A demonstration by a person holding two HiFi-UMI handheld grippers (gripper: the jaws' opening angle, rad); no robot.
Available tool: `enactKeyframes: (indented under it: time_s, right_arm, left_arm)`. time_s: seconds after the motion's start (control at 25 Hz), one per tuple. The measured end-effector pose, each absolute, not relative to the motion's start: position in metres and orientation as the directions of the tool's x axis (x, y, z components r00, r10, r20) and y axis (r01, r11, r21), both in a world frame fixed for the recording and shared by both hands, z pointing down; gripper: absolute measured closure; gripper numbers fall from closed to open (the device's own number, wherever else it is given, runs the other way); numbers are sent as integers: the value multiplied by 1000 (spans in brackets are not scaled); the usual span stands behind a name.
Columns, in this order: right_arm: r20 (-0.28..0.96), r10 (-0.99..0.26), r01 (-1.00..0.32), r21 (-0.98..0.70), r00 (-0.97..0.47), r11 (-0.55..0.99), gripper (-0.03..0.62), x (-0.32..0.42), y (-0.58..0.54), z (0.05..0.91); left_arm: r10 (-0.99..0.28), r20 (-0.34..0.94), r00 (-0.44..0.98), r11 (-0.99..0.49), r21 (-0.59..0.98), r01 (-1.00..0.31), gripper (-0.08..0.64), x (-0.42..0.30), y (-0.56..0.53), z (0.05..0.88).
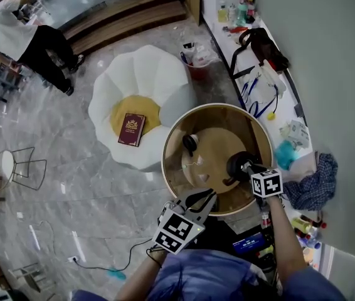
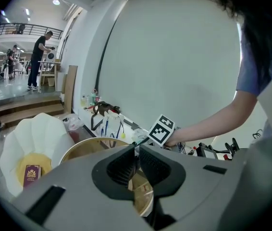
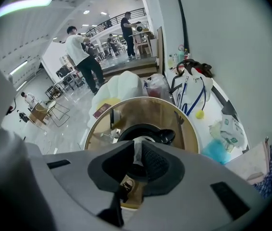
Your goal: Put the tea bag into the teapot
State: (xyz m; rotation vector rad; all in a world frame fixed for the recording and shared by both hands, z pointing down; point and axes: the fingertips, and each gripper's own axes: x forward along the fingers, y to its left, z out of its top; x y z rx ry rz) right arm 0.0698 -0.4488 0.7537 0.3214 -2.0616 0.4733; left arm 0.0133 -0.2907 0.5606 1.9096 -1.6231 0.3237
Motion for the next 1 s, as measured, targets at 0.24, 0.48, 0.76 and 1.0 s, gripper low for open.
enactKeyframes:
  time_s: [0.24,0.48,0.76,1.0]
  right_arm:
    - [854,-40,-401,-202,-518,894,469,69,-446,735]
    - [781,-100,-397,-198,-616,896,469,57,-448,682]
    - [707,-148,-371,-171,-691,913,469,44,-437,623]
    - [630,-209,-422,-208,-748,883,474,39,-417,570]
  left_arm:
    - [-811,548,206,-52,283,-958,535,6,-285,560]
    - [-813,548,196,-40,283,-958,535,-5,-278,558]
    - [-817,538,208,-59,281,-958,535,-10,-271,551]
    - [-821,526,221,-85,270,-959,535,-18,-261,538]
